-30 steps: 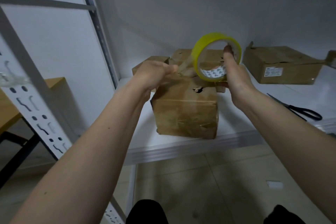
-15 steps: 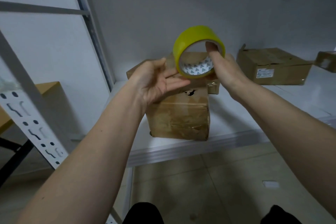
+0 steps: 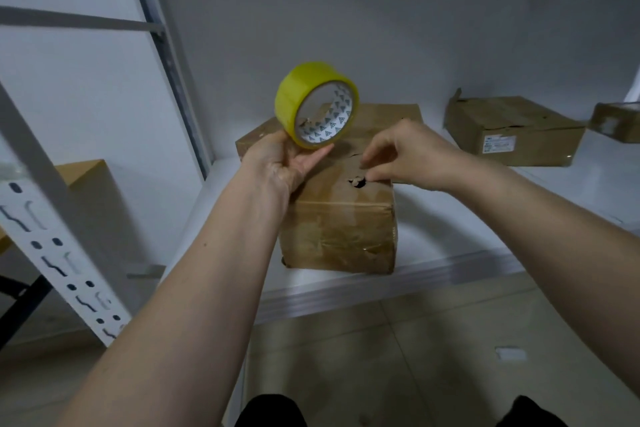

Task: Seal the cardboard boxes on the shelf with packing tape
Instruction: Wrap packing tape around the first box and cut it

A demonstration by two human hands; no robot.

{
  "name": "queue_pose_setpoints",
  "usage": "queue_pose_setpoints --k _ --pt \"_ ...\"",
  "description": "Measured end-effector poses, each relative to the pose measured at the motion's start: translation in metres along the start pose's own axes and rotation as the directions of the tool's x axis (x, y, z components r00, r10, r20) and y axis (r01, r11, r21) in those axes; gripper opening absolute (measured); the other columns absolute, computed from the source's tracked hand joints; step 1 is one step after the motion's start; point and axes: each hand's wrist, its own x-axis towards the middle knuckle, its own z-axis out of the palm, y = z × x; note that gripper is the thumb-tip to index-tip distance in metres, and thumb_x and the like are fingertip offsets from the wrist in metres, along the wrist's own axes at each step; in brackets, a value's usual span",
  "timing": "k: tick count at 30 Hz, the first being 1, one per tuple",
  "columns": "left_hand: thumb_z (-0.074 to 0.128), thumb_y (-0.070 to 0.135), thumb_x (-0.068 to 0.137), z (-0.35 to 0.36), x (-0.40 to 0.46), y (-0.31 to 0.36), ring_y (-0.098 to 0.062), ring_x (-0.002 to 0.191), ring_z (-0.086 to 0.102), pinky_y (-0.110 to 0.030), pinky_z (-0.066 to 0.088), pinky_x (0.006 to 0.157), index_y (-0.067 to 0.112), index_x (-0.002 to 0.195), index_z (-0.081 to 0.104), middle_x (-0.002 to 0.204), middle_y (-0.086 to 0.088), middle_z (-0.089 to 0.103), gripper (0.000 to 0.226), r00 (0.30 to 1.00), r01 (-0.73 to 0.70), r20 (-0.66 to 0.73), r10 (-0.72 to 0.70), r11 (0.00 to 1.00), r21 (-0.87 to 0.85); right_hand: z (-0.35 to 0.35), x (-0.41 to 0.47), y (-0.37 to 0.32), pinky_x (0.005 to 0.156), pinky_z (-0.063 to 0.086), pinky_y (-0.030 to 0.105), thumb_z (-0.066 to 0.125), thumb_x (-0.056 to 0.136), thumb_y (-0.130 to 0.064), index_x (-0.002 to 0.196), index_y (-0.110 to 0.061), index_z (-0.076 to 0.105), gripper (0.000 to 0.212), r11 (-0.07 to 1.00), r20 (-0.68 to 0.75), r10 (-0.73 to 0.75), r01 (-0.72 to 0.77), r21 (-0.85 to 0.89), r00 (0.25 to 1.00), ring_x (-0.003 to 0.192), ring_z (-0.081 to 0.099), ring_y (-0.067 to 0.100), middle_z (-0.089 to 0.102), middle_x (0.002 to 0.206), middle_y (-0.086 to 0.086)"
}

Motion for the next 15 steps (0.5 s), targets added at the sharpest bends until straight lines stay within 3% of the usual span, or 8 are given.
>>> queue_pose_setpoints --k 2,3,5,6,10,12,15 --pt "0.031 0.012 0.108 0.002 0.006 0.003 -0.038 0.128 0.054 -0.046 0.042 0.106 0.001 0.116 0.06 0.138 -0.018 0.057 0.031 0.997 -0.034 -0.07 0.034 0.999 -0.003 -0.003 0.004 0.0 0.067 0.04 0.006 0.078 0.079 -0.023 0.102 -0.015 0.074 0.025 0.991 0.041 -0.079 0.083 -0.107 0.996 0.085 0.061 0.004 0.069 0.092 -0.006" --pt "0.031 0.012 0.108 0.002 0.01 0.005 -0.038 0.127 0.054 -0.046 0.046 0.102 0.001 0.126 0.057 0.138 -0.017 0.057 0.034 0.994 -0.046 -0.104 0.042 0.999 -0.029 -0.005 0.004 0.001 0.067 0.04 0.006 0.077 0.08 -0.025 0.103 -0.016 0.074 0.025 0.978 0.057 -0.131 0.138 -0.158 0.99 0.084 0.06 0.003 0.07 0.094 -0.006" --pt "0.03 0.011 0.108 0.001 0.016 0.008 -0.038 0.125 0.055 -0.049 0.054 0.077 0.001 0.137 0.052 0.138 -0.017 0.057 0.038 0.988 -0.055 -0.151 0.042 0.995 -0.086 -0.005 0.004 0.004 0.07 0.043 0.015 0.072 0.084 -0.028 0.103 -0.015 0.074 0.023 0.932 0.066 -0.258 0.266 -0.246 0.964 0.082 0.059 0.005 0.071 0.096 -0.003" --pt "0.03 0.012 0.108 0.0 0.018 0.009 -0.038 0.126 0.055 -0.05 0.054 0.075 0.001 0.138 0.051 0.138 -0.017 0.057 0.038 0.987 -0.058 -0.157 0.042 0.994 -0.095 -0.004 0.003 0.006 0.071 0.044 0.02 0.07 0.086 -0.027 0.102 -0.014 0.074 0.021 0.897 0.064 -0.329 0.332 -0.292 0.942 0.081 0.06 0.008 0.071 0.094 -0.002" --pt "0.027 0.012 0.108 0.001 0.017 0.005 -0.035 0.13 0.052 -0.046 0.039 0.108 0.003 0.139 0.049 0.141 -0.014 0.055 0.04 0.988 -0.066 -0.141 0.066 0.998 0.006 0.008 0.001 0.011 0.065 0.051 0.035 0.067 0.088 -0.018 0.094 -0.011 0.073 0.011 0.744 0.064 -0.547 0.52 -0.419 0.835 0.08 0.064 0.023 0.068 0.085 0.002" --pt "0.028 0.009 0.107 0.003 0.016 0.003 -0.036 0.128 0.053 -0.047 0.041 0.107 0.004 0.139 0.05 0.14 -0.016 0.056 0.039 0.984 -0.082 -0.157 0.085 0.996 0.024 0.014 0.002 0.011 0.065 0.047 0.031 0.068 0.087 -0.015 0.09 -0.011 0.073 0.007 0.779 0.009 -0.548 0.514 -0.358 0.836 0.081 0.062 0.02 0.067 0.085 0.0" --pt "0.031 0.009 0.107 0.003 0.016 0.003 -0.038 0.124 0.056 -0.048 0.045 0.103 0.002 0.136 0.052 0.137 -0.019 0.058 0.037 0.977 -0.097 -0.192 0.094 0.995 -0.006 0.017 0.007 0.01 0.074 0.048 0.033 0.07 0.086 -0.022 0.088 -0.015 0.075 0.009 0.908 -0.038 -0.388 0.375 -0.185 0.921 0.083 0.06 0.015 0.066 0.087 -0.002"
